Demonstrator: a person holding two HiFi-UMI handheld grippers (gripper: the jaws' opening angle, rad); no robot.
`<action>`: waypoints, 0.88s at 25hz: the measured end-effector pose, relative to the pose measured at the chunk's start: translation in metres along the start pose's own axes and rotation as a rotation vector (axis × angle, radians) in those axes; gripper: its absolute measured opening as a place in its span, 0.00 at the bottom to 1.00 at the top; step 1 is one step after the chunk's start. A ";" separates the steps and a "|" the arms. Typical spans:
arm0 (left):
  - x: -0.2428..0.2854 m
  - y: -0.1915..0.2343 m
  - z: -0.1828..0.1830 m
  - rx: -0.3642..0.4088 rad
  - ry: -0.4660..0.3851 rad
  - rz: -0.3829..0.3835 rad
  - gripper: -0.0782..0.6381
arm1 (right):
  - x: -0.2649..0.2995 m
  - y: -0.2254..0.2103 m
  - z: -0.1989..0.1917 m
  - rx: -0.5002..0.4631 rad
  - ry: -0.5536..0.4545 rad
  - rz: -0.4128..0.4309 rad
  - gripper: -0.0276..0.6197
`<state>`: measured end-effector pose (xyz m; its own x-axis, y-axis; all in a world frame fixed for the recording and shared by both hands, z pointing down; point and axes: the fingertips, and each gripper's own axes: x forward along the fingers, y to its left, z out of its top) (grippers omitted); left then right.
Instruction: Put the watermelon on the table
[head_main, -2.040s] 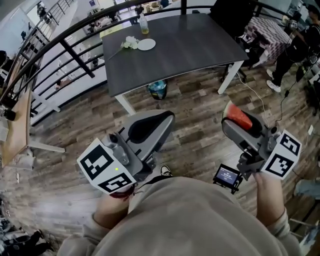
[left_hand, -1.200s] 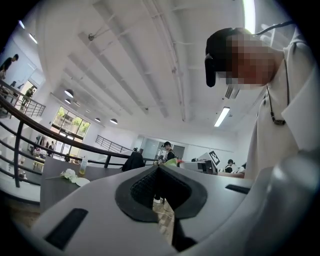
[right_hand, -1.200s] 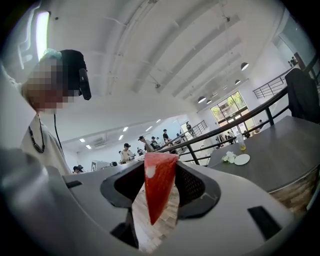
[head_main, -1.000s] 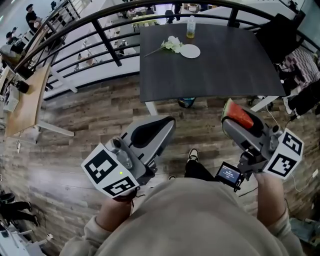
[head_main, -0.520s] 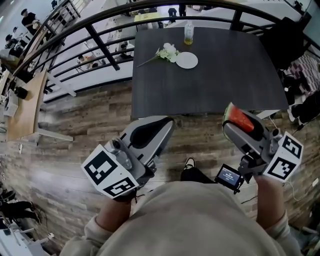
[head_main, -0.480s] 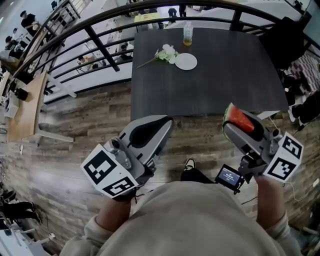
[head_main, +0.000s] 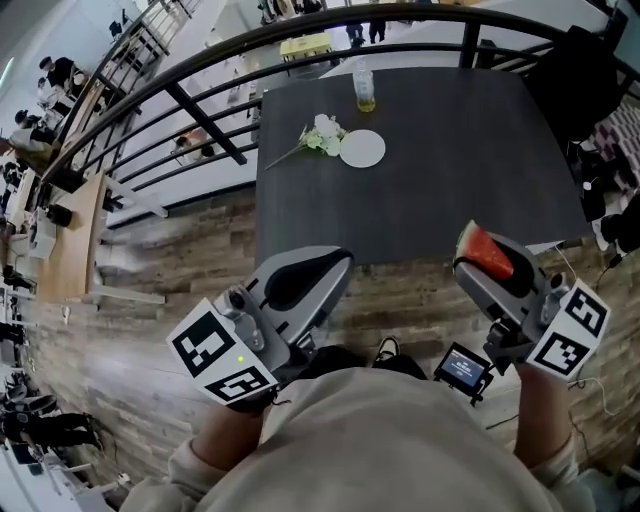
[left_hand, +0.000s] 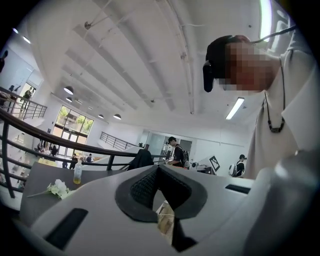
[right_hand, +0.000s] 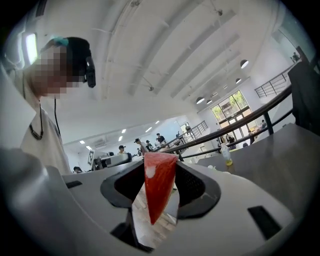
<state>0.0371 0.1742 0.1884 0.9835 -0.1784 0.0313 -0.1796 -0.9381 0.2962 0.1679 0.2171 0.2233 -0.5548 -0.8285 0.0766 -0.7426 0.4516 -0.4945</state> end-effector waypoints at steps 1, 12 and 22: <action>0.003 0.002 -0.001 -0.006 0.007 -0.001 0.11 | -0.001 -0.004 -0.002 -0.015 0.011 -0.010 0.36; 0.060 0.018 0.001 -0.002 0.011 -0.162 0.11 | -0.031 -0.029 0.007 -0.010 -0.075 -0.138 0.36; 0.051 0.095 0.034 0.010 -0.023 -0.204 0.11 | 0.050 -0.031 0.044 -0.077 -0.046 -0.152 0.36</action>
<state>0.0692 0.0662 0.1853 0.9987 0.0089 -0.0505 0.0229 -0.9584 0.2844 0.1795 0.1473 0.2042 -0.4178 -0.9024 0.1051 -0.8441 0.3428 -0.4122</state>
